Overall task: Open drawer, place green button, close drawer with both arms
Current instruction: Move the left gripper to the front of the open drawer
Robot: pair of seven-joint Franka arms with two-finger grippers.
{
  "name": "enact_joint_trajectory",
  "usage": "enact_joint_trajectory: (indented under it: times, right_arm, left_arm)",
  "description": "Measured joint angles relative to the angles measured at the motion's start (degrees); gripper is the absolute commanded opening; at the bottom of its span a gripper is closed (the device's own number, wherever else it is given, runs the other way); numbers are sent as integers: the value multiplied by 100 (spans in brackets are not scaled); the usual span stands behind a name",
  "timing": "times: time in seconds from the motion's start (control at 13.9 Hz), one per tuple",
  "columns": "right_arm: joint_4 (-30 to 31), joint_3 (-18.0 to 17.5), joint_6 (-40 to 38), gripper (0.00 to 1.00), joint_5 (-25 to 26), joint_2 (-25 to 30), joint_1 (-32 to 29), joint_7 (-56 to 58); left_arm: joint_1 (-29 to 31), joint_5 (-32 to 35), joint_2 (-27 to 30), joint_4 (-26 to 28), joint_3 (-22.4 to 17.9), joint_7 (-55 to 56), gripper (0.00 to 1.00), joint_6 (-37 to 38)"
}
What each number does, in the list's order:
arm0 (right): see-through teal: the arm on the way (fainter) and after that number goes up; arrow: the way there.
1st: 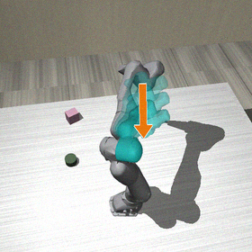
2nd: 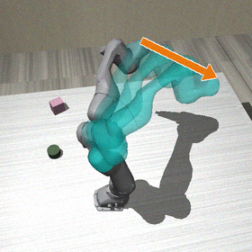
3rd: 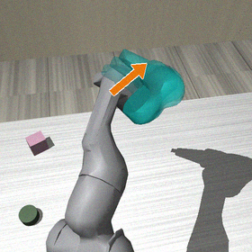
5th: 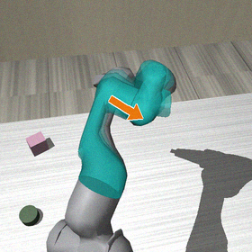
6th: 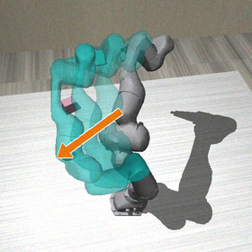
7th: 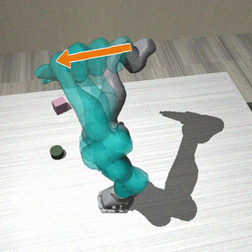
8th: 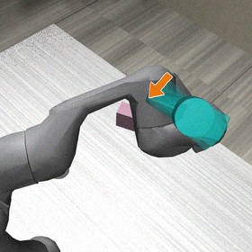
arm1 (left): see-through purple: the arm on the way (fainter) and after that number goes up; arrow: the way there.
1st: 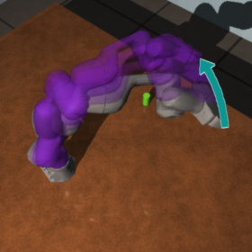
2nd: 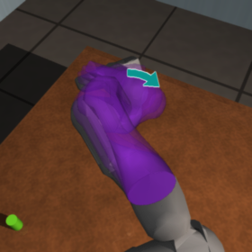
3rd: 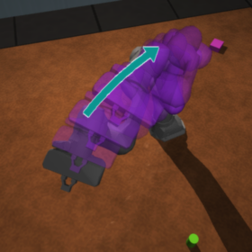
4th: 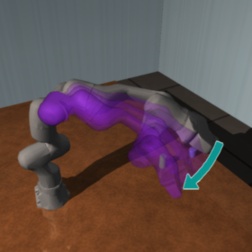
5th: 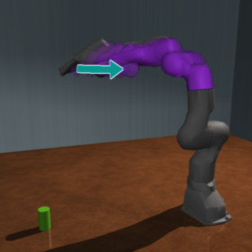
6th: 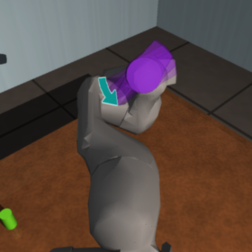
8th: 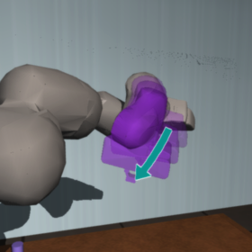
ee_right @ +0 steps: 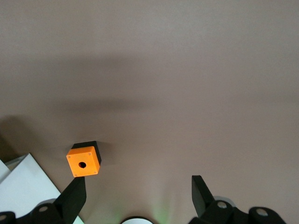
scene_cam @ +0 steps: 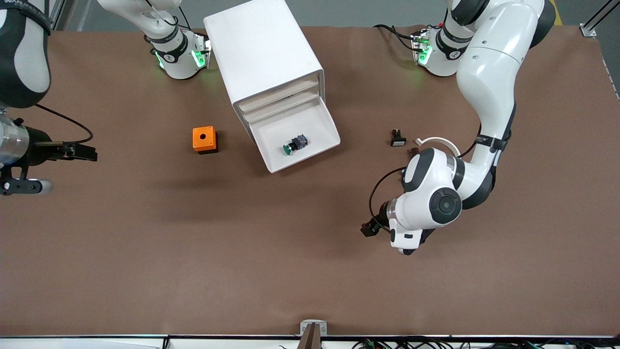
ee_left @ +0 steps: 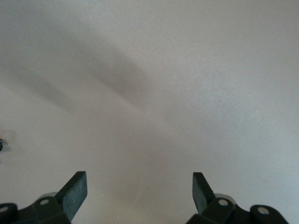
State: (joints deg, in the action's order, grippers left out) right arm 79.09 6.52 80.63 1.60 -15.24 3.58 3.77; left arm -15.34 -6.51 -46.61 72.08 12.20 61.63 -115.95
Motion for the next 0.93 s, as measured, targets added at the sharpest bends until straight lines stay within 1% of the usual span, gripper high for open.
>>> enact_joint_trajectory:
  times: [0.14,0.5,0.72,0.93]
  right_arm:
    - [-8,-9,-13,100,0,0,-66,172]
    - [-8,-76,-15,100,0,0,-71,186]
    - [-8,-65,-15,100,0,0,-101,186]
    - [-24,-61,-14,100,0,0,-111,186]
  left_arm:
    - [-106,47,-5,15,1,148,99,0]
    - [-457,121,-5,20,1,528,99,0]
    - [-683,428,-7,53,8,718,99,5]
    - [-1047,716,-21,130,10,857,99,6]
